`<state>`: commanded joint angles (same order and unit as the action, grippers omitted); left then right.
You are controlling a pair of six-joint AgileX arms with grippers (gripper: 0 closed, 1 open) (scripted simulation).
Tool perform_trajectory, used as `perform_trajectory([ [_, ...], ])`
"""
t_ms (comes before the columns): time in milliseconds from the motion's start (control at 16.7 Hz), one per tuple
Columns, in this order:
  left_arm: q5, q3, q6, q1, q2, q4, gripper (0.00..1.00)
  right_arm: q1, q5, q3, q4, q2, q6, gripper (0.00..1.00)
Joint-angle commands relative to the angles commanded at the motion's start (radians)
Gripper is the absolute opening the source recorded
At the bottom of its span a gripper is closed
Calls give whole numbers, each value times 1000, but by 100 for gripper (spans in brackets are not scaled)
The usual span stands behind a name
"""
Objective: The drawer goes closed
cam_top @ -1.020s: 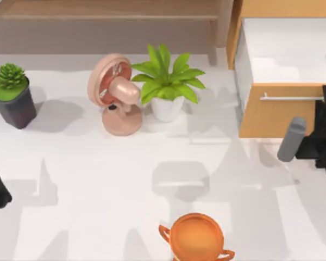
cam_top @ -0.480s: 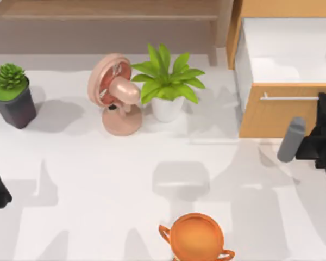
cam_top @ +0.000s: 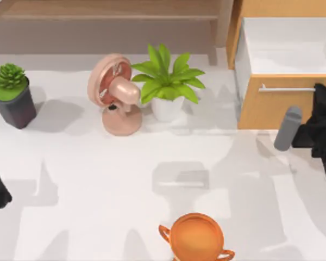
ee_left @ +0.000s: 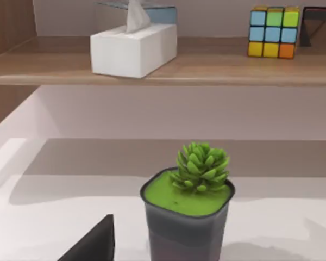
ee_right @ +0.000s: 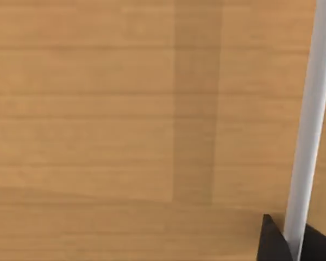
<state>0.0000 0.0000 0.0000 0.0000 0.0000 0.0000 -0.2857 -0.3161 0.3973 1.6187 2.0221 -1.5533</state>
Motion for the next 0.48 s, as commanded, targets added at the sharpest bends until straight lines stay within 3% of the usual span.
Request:
perform_trajectory([
  [480, 0, 0, 0, 0, 0, 0, 100, 46, 44, 159, -112, 51, 0, 0],
])
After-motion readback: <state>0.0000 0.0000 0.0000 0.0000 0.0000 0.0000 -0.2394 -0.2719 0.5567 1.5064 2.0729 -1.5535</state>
